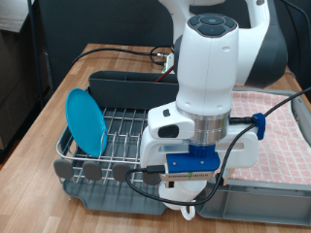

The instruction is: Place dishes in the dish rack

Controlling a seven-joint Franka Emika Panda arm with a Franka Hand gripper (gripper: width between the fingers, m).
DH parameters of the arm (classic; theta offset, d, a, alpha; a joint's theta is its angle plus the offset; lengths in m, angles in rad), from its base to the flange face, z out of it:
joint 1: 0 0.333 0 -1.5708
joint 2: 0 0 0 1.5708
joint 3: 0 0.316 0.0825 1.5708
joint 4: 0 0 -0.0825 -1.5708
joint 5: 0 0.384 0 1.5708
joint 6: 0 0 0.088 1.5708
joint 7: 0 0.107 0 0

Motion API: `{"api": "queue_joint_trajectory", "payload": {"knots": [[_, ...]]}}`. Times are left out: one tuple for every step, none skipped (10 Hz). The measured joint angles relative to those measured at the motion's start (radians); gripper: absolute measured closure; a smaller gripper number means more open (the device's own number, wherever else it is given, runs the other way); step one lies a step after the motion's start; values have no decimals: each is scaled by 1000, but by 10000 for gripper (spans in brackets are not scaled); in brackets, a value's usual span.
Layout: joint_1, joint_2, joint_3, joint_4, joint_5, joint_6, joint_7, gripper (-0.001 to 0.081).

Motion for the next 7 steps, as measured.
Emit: {"api": "queue_joint_trajectory", "payload": {"knots": [[2,-9,-4,9,-6,-24,2,5],[5,-22,-11,18,-14,-50,6,3],[11,-37,-18,25,-25,-79,12,3],[17,-56,-26,31,-37,-106,21,3],[23,-73,-32,38,-50,-133,32,3],[29,-89,-36,45,-63,-156,42,3],[32,-102,-38,53,-76,-176,48,3]]}}
